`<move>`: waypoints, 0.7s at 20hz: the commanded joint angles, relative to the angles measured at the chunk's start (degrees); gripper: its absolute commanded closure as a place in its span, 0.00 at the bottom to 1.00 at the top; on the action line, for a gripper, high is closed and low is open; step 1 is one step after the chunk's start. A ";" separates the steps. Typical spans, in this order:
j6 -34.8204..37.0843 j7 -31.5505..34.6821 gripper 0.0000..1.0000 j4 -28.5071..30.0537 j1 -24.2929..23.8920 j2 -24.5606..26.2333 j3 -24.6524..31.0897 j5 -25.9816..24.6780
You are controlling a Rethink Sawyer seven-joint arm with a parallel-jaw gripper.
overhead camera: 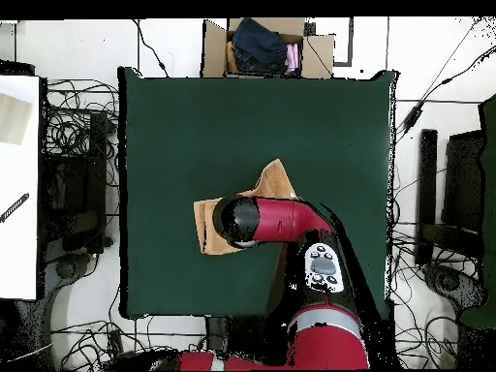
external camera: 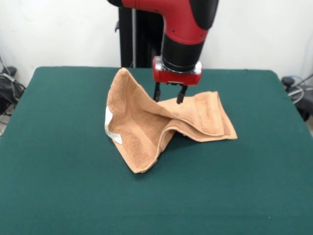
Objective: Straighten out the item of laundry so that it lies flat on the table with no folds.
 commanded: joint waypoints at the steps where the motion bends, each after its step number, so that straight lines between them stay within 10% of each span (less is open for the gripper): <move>1: 5.38 -5.41 0.00 -0.11 0.12 -0.66 8.20 -4.04; 14: 13.08 -5.10 0.00 -0.57 -0.07 -5.01 9.56 -3.78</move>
